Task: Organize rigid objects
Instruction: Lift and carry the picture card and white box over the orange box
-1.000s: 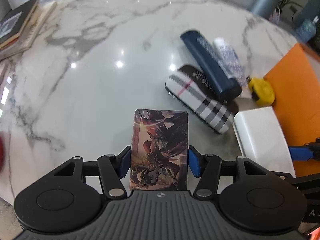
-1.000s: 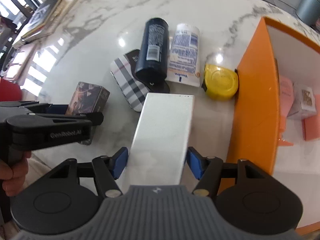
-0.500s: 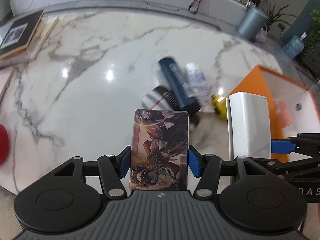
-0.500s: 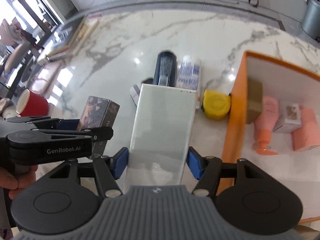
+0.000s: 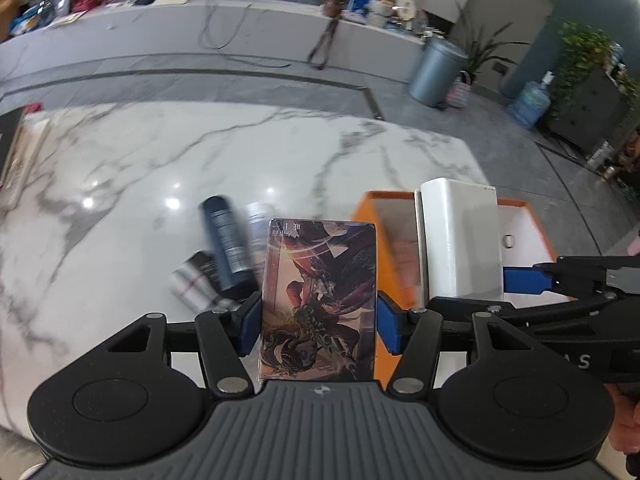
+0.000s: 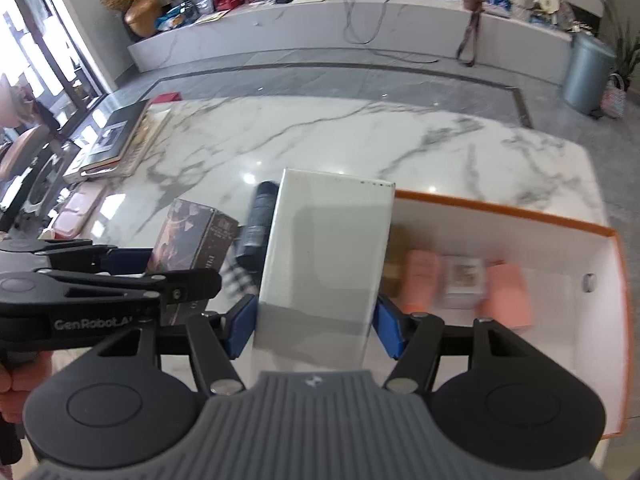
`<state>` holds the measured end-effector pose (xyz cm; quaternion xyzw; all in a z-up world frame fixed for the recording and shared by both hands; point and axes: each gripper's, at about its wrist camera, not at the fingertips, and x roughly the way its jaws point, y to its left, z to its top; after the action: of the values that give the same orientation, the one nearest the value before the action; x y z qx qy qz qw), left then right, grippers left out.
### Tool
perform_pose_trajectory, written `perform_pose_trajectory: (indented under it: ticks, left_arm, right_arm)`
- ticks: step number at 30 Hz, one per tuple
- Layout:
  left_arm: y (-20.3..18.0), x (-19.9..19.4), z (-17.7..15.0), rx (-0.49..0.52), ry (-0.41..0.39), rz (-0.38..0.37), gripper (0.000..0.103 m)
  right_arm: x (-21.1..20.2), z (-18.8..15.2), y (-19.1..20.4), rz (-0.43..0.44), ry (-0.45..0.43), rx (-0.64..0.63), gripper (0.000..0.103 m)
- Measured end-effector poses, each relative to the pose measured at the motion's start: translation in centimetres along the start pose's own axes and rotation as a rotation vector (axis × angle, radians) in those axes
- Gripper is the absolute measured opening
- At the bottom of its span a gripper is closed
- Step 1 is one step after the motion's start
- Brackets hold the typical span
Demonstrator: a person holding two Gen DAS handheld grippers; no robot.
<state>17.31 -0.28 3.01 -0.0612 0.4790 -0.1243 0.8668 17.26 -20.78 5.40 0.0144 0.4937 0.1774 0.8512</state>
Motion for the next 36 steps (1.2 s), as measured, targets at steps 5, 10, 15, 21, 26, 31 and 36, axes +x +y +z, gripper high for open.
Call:
perform_pose_trajectory:
  ticks: [5,10,15,21,26,31,36]
  left_arm:
    - [-3.3,1.9,0.6,0.027,0.015,-0.064,0.066]
    - [-6.7,4.2,0.9,0.076,0.038,-0.109,0.066]
    - [-9.4,6.5,1.4,0.115,0.059,-0.142,0.066]
    - [-10.9,9.1,1.7,0.139,0.090,-0.151,0.066]
    - [-11.5,11.2,1.8,0.152,0.117,-0.139,0.066]
    - [-11.7,12.4,1.8,0.160,0.136,-0.143,0.066]
    - [-11.6,13.2,1.7,0.160,0.145,-0.149,0.066]
  right_arm:
    - [-1.6,0.0,-3.8,-0.080,-0.010,-0.012,0.063]
    - [-1.9,-0.3,-7.7,-0.165,0.023,-0.037,0.063]
    - [-0.9,-0.6,-11.5,-0.268,0.066,-0.081,0.063]
    - [2.5,-1.2,-16.0,-0.344,0.152,-0.081,0.063]
    - [5.9,-1.9,-16.8,-0.352,0.210,-0.126,0.063]
    - [8.7,-2.3,-17.1,-0.410,0.250,-0.201,0.063]
    - [9.9,-2.6,-17.8,-0.426,0.255,-0.221,0.063]
